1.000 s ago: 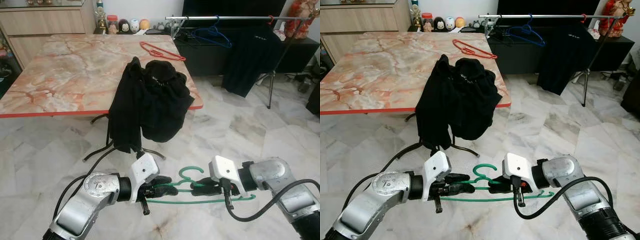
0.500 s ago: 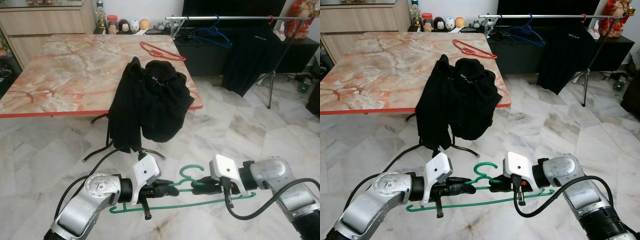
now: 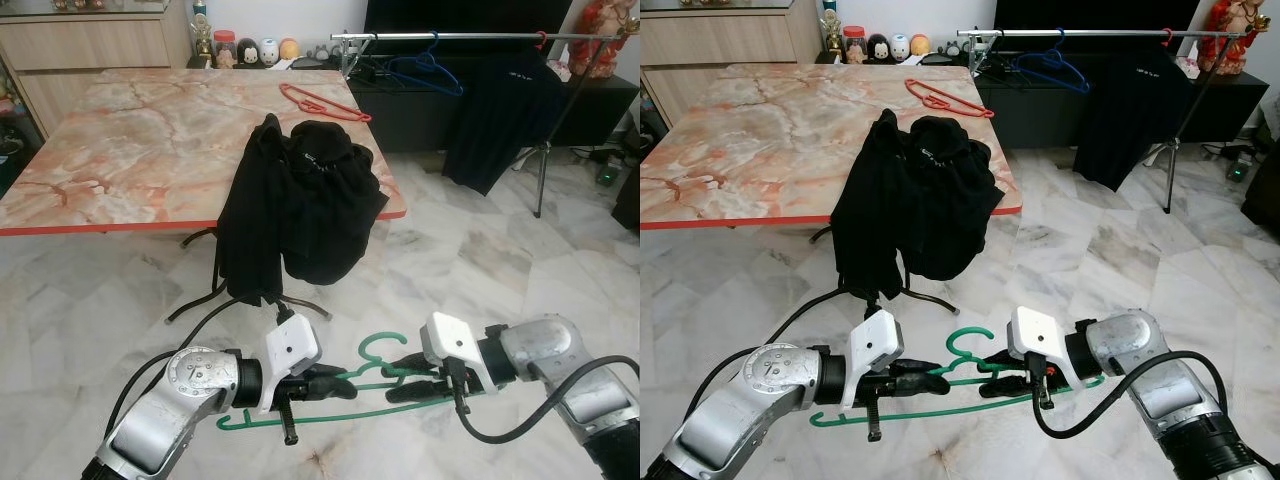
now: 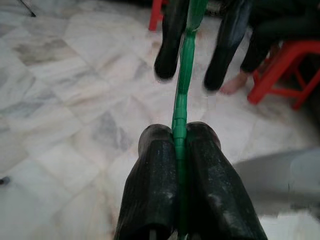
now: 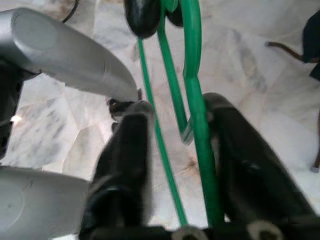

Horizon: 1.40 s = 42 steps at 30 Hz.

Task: Hang hanger

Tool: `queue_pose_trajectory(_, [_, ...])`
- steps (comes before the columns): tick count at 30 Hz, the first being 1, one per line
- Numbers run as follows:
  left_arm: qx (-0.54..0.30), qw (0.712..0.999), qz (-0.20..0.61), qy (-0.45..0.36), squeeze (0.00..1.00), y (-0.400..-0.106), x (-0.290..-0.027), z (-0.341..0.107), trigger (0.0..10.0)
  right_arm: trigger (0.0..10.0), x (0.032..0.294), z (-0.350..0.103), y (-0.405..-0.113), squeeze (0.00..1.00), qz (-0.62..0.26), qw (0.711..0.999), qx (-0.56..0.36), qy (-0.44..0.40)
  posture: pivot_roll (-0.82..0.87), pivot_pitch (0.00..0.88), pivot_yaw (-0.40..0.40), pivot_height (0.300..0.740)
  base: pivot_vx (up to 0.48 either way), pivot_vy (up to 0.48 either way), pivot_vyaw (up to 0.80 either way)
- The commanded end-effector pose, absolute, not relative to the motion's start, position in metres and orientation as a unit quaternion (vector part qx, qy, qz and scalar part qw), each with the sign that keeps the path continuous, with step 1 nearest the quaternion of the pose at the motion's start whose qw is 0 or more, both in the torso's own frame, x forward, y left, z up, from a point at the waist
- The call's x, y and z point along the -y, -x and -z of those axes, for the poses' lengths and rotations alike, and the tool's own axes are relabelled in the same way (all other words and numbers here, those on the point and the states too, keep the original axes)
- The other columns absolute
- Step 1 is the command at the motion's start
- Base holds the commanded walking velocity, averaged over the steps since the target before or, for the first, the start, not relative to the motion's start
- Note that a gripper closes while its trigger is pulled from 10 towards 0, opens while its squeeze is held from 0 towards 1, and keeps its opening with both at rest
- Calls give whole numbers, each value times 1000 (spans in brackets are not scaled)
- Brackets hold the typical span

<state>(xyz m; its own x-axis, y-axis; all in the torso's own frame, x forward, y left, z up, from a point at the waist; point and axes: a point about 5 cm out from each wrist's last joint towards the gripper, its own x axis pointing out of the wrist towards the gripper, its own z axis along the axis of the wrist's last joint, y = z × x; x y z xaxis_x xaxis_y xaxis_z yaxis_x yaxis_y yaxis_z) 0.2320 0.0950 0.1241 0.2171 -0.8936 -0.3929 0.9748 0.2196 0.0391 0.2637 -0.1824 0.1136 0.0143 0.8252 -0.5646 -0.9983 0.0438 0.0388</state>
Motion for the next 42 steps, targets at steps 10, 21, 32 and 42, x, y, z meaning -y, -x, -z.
queue_pose_trajectory(10, [-194,774,553,-241,0,-245,-131,-117,0,10000,193,-114,-268,1000,-661,674,-247,220,27,0,-101,740,0,0,0])
queue_pose_trajectory(21, [-238,814,462,-259,0,-244,-183,-108,0,10000,217,-96,-271,1000,-602,706,-290,233,28,0,-101,740,0,0,0])
queue_pose_trajectory(32, [-324,923,132,-162,0,-228,-271,-36,10000,10000,263,-19,-267,0,-288,868,-383,130,61,0,-106,740,0,0,0])
queue_pose_trajectory(42, [-424,904,-28,-51,0,-183,-268,49,10000,10000,254,57,-203,0,-15,874,-485,-9,67,0,-92,740,0,0,0])
